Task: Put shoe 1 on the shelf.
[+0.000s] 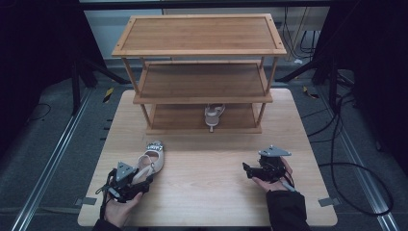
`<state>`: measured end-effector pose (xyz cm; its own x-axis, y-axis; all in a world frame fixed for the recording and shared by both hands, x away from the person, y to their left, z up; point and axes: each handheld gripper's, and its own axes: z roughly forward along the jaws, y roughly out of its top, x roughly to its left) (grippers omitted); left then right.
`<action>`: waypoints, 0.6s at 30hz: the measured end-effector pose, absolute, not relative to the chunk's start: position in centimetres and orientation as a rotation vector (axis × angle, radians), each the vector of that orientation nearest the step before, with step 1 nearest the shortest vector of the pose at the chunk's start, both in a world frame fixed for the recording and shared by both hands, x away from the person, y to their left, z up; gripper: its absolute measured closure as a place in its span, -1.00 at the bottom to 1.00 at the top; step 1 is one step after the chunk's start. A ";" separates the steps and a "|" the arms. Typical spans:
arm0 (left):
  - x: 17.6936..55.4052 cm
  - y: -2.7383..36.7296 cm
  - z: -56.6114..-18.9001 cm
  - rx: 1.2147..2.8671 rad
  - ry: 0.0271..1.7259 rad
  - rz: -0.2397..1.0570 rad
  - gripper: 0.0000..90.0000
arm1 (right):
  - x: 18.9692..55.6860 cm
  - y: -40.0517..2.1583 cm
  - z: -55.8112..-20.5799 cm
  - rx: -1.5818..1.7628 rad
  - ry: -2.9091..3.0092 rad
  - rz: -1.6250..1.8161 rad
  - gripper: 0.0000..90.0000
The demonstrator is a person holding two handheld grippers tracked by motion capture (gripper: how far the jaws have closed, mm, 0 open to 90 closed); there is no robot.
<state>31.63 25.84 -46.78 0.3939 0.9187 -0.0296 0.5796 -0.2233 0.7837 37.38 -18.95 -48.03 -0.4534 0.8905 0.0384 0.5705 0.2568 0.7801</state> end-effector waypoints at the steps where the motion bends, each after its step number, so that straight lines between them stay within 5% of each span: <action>1: 31.8 25.6 -46.9 1.926 1.273 0.587 -0.15 | 37.4 -19.0 -48.0 1.331 2.120 1.055 -0.55; 11: 31.3 24.8 -47.7 1.990 1.265 0.670 -0.36 | 37.4 -19.0 -48.1 1.335 2.124 1.051 -0.55; 18: 31.5 25.0 -48.4 1.996 1.329 0.563 -0.55 | 37.4 -19.1 -48.0 1.334 2.119 1.050 -0.56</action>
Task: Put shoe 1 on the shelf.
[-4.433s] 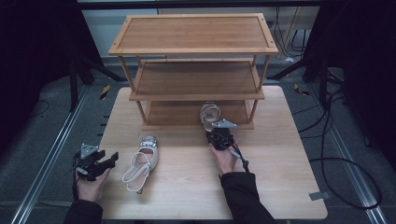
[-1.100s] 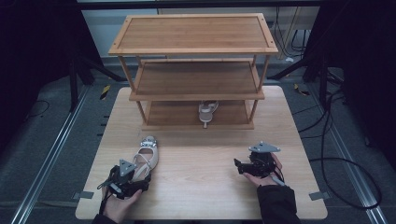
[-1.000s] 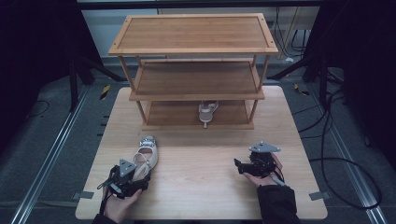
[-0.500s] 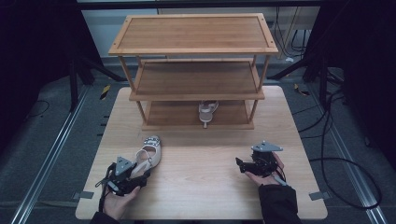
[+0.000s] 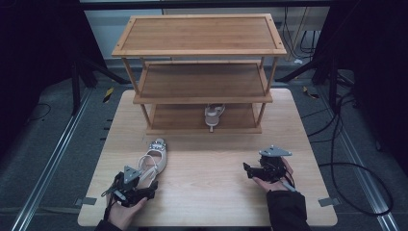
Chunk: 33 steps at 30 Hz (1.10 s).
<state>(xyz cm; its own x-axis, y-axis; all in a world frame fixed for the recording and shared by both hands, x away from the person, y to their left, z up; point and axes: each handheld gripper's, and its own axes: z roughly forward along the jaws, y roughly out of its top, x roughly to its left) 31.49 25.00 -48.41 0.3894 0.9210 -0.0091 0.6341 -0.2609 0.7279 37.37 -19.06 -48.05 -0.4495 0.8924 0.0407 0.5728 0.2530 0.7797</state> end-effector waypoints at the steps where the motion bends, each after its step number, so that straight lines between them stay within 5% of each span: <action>1: 31.6 25.0 -48.4 1.982 1.326 0.560 -0.53 | 37.4 -19.0 -48.1 1.336 2.121 1.049 -0.56; 8: 32.8 25.1 -48.5 1.948 1.332 0.524 -0.43 | 37.5 -19.0 -48.1 1.339 2.124 1.050 -0.56; 12: 32.9 25.2 -48.3 1.928 1.337 0.541 -0.14 | 37.5 -19.0 -48.2 1.335 2.128 1.048 -0.56; 33: 34.4 20.2 -47.5 2.006 1.072 0.433 -0.10 | 37.6 -19.4 -48.1 1.353 2.107 1.058 -0.55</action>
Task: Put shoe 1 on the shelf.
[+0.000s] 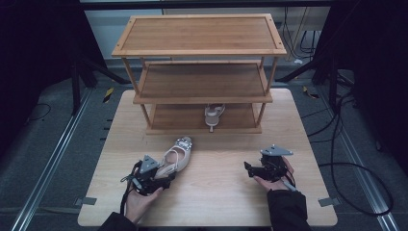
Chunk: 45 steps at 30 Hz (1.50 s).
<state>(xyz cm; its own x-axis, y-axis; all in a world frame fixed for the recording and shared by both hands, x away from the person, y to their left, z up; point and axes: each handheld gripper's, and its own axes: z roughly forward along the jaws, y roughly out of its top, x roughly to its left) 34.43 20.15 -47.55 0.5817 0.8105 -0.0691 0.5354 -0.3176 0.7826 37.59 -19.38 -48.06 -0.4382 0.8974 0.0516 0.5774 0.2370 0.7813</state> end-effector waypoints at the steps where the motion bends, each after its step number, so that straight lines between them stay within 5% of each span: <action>1: 34.5 19.8 -47.6 2.013 1.055 0.423 -0.10 | 37.6 -19.4 -48.1 1.351 2.104 1.055 -0.56; 12: 34.5 18.0 -48.5 2.068 0.974 0.378 -0.13 | 37.6 -19.5 -48.0 1.353 2.100 1.056 -0.56; 24: 31.9 20.6 -48.2 2.057 0.993 0.428 -0.46 | 37.5 -19.4 -48.1 1.368 2.101 1.047 -0.57; 45: 34.1 17.9 -49.1 2.079 1.014 0.416 -0.40 | 37.8 -19.6 -48.2 1.369 2.098 1.049 -0.57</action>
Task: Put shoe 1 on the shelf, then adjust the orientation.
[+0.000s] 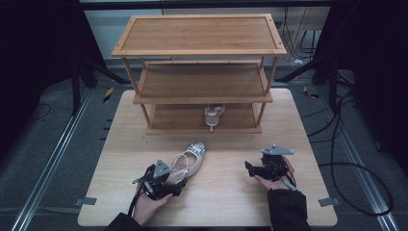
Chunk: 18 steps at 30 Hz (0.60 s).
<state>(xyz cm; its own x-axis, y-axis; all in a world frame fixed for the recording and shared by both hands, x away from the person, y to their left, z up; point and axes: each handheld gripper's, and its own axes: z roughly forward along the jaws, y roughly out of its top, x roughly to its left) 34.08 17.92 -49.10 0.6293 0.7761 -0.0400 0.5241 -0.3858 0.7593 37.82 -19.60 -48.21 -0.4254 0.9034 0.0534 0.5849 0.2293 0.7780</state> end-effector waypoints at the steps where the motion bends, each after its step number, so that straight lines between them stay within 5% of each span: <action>1: 34.2 17.9 -49.1 2.078 1.022 0.417 -0.36 | 37.8 -19.6 -48.2 1.364 2.099 1.049 -0.57; 6: 34.5 18.2 -48.9 2.058 1.045 0.328 -0.23 | 37.8 -19.4 -48.2 1.367 2.104 1.047 -0.57; 18: 33.7 18.5 -47.0 2.005 0.997 0.345 -0.14 | 37.9 -20.0 -48.2 1.383 2.085 1.048 -0.56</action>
<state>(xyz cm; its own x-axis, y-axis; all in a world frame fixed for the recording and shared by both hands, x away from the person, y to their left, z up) 33.71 18.50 -46.99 0.6445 0.7557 -0.1165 0.5216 -0.3231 0.7896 37.92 -20.02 -48.22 -0.4131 0.9089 0.0567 0.5880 0.2186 0.7788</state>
